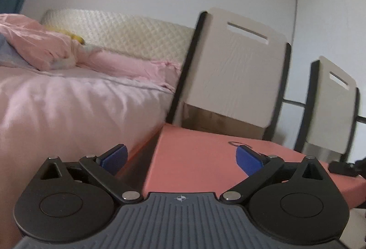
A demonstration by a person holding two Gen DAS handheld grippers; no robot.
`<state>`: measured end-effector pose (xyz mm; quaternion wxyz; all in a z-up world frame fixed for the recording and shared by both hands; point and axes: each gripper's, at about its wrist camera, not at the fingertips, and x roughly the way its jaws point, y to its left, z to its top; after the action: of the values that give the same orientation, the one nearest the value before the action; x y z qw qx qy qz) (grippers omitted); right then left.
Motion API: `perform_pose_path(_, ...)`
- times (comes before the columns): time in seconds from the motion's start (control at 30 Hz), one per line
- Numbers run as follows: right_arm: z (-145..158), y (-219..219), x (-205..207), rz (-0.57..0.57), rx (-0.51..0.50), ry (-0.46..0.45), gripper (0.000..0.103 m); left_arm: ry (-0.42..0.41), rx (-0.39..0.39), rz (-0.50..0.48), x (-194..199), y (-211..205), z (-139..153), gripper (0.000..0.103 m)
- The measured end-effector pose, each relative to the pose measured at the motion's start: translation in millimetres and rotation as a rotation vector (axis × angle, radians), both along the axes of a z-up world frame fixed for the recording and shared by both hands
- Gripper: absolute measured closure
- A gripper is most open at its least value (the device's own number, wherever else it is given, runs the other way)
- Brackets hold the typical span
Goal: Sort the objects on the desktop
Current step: 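Lower the pink lid onto the box opening with both tools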
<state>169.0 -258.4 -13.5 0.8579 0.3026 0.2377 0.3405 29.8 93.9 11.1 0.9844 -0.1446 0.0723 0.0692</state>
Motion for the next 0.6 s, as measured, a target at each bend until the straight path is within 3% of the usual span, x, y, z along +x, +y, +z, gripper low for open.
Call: perform_pose_path(0.6, -11.9, 1.2, 1.3, -0.067, -0.106, 0.044, 0.023, 0.057, 0.017, -0.037, 6.9, -4.3, -10.3, 0.000)
